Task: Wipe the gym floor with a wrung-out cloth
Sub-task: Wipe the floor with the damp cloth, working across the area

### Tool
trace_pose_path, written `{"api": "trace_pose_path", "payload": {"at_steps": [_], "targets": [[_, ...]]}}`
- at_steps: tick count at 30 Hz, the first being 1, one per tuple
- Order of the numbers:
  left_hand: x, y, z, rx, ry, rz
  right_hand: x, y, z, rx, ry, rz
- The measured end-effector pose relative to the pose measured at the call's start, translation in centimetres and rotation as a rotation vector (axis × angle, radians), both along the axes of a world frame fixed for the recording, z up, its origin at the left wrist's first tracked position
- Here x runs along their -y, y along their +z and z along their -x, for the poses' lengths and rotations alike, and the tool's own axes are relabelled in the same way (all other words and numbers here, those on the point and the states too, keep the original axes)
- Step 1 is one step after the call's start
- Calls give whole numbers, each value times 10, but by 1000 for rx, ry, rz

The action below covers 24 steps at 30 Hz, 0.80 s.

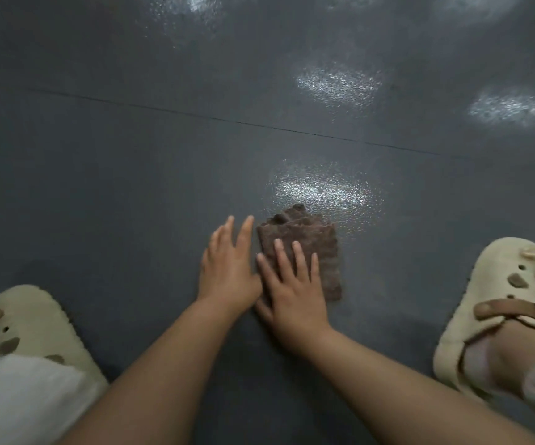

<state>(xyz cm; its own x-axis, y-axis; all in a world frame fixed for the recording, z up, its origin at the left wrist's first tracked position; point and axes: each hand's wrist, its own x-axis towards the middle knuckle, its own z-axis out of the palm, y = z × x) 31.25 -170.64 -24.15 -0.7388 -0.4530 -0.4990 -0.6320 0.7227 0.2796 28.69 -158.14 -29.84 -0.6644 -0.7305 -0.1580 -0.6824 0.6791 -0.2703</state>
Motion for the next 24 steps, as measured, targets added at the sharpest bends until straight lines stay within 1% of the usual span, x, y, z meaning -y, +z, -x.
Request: {"api": "trace_pose_path", "payload": {"at_steps": [2,6,10,11,13,15,16,18,20,24], "targets": [[6,2,-4,110,-49,28,7,-4,-7,0,35,-106],[2,2,-12,254,-67,149,17,-5,28,4,89,-95],[-6,-5,-15,348,-92,202,30,-3,98,-51,302,-139],[-6,-5,-15,352,-87,200,33,-2,119,-49,272,-185],[-7,-5,-15,357,-90,206,36,3,151,-24,48,-267],[-7,-5,-14,360,-99,213,42,4,164,36,-172,-259],[-7,-5,-14,360,-97,213,48,4,164,62,-239,-248],[-7,-5,-14,356,-91,215,62,4,152,88,-303,-217],[-8,-5,-14,352,-90,225,76,8,129,91,-250,-198],[-8,-6,-15,363,-92,239,91,11,69,86,93,-169]]}}
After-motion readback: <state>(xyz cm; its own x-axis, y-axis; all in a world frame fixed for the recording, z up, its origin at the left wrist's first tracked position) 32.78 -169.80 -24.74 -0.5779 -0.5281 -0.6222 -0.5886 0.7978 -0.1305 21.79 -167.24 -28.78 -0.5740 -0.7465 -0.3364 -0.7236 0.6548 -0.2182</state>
